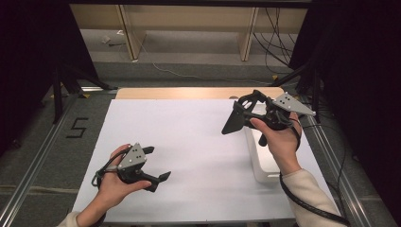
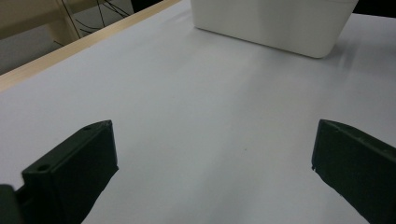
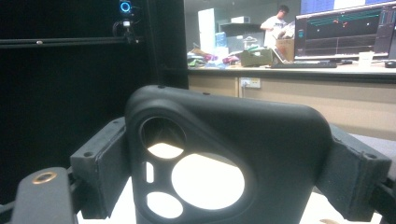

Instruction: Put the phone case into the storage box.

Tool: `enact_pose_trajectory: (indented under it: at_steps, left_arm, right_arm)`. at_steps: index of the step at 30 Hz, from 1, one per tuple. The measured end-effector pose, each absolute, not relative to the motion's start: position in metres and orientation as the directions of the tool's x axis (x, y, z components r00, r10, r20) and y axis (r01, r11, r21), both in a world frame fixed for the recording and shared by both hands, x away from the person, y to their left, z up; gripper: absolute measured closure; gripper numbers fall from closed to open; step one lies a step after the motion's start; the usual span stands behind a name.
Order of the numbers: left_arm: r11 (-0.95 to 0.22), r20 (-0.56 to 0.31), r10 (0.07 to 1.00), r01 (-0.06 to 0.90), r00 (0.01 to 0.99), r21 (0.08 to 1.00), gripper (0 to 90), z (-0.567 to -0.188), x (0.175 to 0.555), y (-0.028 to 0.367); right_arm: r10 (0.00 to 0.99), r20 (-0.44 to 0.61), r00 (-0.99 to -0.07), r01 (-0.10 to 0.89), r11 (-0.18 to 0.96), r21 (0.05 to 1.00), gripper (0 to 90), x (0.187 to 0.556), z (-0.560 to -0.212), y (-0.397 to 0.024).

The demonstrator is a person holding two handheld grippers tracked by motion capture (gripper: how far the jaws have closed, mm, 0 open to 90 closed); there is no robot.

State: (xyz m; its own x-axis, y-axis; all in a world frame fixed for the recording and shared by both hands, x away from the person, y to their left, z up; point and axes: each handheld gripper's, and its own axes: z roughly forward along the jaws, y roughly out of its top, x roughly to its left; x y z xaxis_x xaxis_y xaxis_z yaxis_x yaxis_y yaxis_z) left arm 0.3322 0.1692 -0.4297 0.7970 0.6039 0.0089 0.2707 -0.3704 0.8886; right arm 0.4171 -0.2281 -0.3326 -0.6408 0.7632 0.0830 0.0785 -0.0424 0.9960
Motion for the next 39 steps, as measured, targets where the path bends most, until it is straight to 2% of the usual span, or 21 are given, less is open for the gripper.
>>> enact_pose_trajectory:
  at_steps: [39]
  left_arm:
    - [-0.364,0.001,0.603,0.273,0.798,0.891,0.0,-0.43,0.333,0.169]
  right_arm:
    - [0.819,0.083,-0.568,0.043,-0.072,0.997,15.6,0.421,-0.32,-0.259]
